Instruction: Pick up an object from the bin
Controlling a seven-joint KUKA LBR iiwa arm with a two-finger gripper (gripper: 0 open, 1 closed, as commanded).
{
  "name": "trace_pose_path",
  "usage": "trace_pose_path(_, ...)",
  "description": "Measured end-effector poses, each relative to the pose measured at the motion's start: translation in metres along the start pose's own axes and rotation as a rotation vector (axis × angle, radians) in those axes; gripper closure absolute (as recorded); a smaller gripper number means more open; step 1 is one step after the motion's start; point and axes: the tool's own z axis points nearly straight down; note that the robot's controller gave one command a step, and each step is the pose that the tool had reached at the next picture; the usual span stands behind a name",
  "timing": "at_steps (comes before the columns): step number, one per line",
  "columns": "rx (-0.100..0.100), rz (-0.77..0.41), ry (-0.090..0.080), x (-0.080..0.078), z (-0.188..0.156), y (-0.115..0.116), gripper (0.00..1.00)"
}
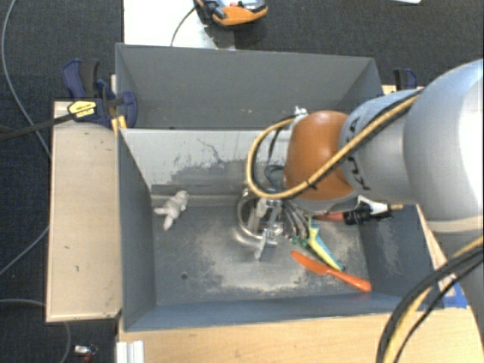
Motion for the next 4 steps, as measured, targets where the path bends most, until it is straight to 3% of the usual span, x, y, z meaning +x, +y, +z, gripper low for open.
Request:
trace_pose_path(1,0.000,0.000,0.000,0.000,0.000,0.000,0.00)
trace_pose_path(2,0.001,0.295,0.007,-0.019,-0.003,-0.063,1.00)
trace_pose_path(4,0.001,0.292,0.008,-0.019,-0.003,-0.062,1.00)
